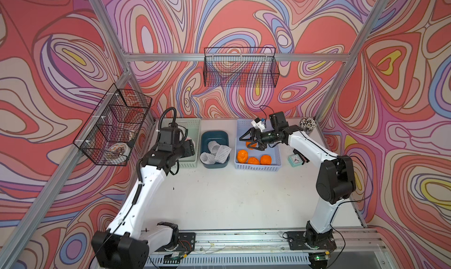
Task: Remove foam nets from oranges
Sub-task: Place the orange at the center of the board.
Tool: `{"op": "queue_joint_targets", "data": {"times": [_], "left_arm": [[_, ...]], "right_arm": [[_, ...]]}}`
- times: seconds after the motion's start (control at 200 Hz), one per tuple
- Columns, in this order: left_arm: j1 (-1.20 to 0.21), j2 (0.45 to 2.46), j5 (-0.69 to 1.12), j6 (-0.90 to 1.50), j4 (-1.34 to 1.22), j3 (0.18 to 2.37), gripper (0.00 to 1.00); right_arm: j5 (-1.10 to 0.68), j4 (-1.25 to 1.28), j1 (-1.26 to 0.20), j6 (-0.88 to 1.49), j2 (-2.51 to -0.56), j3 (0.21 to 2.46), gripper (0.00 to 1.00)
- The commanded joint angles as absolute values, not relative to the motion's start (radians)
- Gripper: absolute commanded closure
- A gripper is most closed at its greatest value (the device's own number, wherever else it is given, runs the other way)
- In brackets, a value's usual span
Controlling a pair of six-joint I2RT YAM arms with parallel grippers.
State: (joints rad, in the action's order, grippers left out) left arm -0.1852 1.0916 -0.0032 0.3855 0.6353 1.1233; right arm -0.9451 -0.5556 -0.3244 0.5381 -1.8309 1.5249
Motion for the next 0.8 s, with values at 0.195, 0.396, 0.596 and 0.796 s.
{"op": "queue_joint_targets", "data": {"times": [0.195, 0.396, 0.596, 0.796], "left_arm": [[-0.435, 0.848, -0.064, 0.617, 0.648, 0.895, 0.32], [-0.710, 0.847, -0.194, 0.736, 0.561, 0.768, 0.32], [-0.826, 0.909, -0.222, 0.819, 0.396, 0.648, 0.32], [-0.856, 1.049, -0.162, 0.906, 0.272, 0.575, 0.32]], "right_arm": [[-0.931, -0.478, -0.432, 0.673, -1.738, 1.398, 0.02], [-0.909, -0.498, -0.471, 0.679, -1.726, 1.339, 0.02], [-0.892, -0.533, -0.508, 0.668, -1.742, 1.301, 0.02], [-0.849, -0.568, -0.546, 0.628, -1.765, 1.279, 0.02]]}}
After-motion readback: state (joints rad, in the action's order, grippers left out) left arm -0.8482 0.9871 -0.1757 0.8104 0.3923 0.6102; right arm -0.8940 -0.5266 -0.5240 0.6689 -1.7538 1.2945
